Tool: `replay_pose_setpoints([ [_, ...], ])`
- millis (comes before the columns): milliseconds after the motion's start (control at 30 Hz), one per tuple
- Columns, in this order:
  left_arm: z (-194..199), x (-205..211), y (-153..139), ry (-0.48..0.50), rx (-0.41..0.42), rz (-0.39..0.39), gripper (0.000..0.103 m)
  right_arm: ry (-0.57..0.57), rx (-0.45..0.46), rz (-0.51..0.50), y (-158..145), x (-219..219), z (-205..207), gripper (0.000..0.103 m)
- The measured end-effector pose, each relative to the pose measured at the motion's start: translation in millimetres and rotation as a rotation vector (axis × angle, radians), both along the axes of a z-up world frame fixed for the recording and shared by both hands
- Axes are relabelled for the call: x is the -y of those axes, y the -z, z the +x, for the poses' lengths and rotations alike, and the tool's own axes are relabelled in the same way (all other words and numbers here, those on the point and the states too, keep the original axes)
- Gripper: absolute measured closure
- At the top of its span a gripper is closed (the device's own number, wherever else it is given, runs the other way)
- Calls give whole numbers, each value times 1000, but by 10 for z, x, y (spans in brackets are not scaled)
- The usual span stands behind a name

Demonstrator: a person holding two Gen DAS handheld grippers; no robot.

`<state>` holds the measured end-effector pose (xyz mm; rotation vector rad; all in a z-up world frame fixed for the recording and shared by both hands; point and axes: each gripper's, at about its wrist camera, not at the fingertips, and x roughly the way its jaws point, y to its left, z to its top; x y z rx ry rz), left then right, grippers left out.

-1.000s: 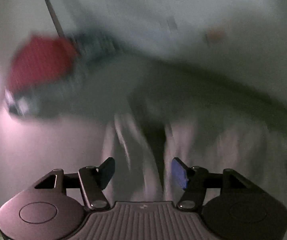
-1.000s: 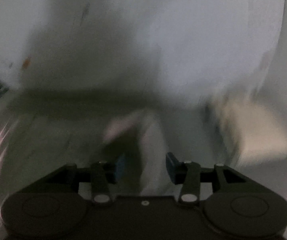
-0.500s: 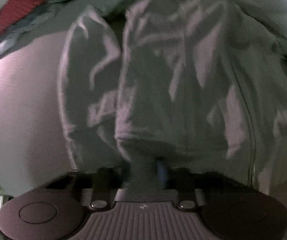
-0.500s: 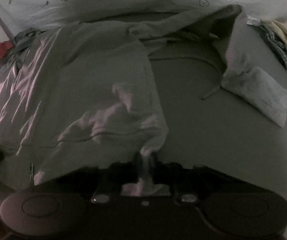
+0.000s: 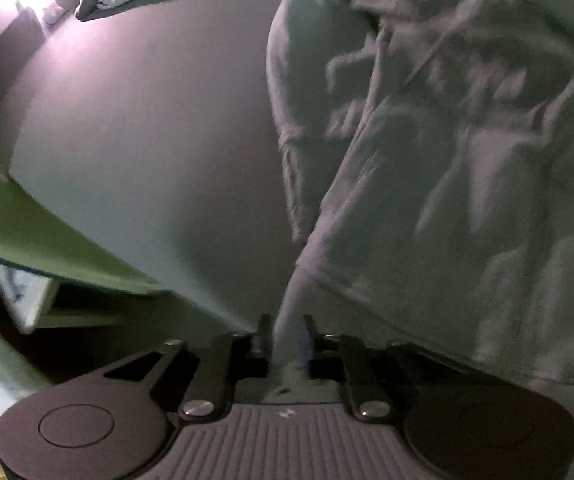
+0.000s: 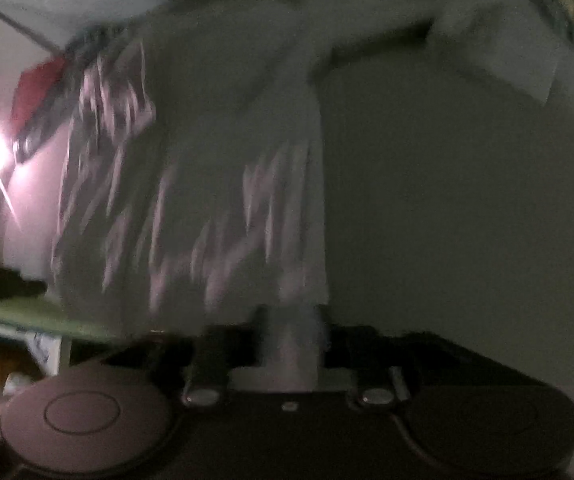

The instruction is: Fold clothes

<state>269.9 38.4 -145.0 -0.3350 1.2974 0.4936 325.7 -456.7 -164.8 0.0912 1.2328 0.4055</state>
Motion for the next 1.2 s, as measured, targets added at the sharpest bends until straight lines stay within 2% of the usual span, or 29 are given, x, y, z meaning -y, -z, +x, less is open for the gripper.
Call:
replay_pose_setpoints([
  [33,41,-44,-69,9,32,13,61,3,71,-9,-127,-19,77,41],
  [67,108,-92,-159,21,75,32,55,2,133,-19,-229,-58,169,41],
  [100,262,-122,-219,48,108,58,52,-8,198,-32,-332,-126,292,37],
  [133,447,-144,-268,79,137,85,50,-22,255,-45,-412,-211,417,28],
  [200,817,-188,-367,143,196,139,41,-43,387,-79,-535,-446,707,25],
  [233,1002,-210,-416,174,225,167,39,-59,430,-97,-564,-581,891,32],
  [267,1187,-232,-465,206,254,194,38,-91,466,-113,-596,-741,1073,45],
  [300,1373,-255,-514,238,283,221,38,-122,508,-130,-629,-923,1232,79],
  [333,1558,-277,-564,269,313,248,38,-132,538,-151,-651,-1069,1345,91],
  [400,2012,-316,-554,348,353,303,37,-161,576,-159,-658,-1452,1672,91],
  [500,2567,-428,-401,389,388,304,37,-196,556,-121,-542,-1894,2184,89],
  [600,2988,-565,-98,396,362,196,37,-237,487,-136,-202,-2310,2710,70],
  [633,3074,-586,-9,408,353,171,37,-253,461,-154,-70,-2439,2872,66],
  [700,3192,-592,154,448,339,131,37,-291,410,-225,213,-2659,3140,65],
  [767,3257,-570,284,488,326,99,37,-326,375,-289,415,-2782,3256,62],
  [833,3280,-551,371,509,309,77,34,-358,339,-328,560,-2859,3314,47],
  [867,3291,-541,415,519,300,66,33,-355,349,-342,601,-2884,3314,46],
  [900,3302,-532,459,529,291,55,33,-352,377,-343,599,-2888,3301,55],
  [933,3334,-518,507,533,281,69,33,-349,402,-352,593,-2891,3292,82],
  [967,3373,-502,556,534,270,93,33,-344,424,-378,578,-2890,3293,98],
  [1033,3385,-421,587,545,267,196,31,-318,514,-446,538,-2884,3267,95],
  [1100,3407,-338,602,555,262,297,31,-269,664,-501,339,-2866,3219,95],
  [1200,3512,-219,545,543,288,379,30,-195,826,-480,-90,-2799,3207,95],
])
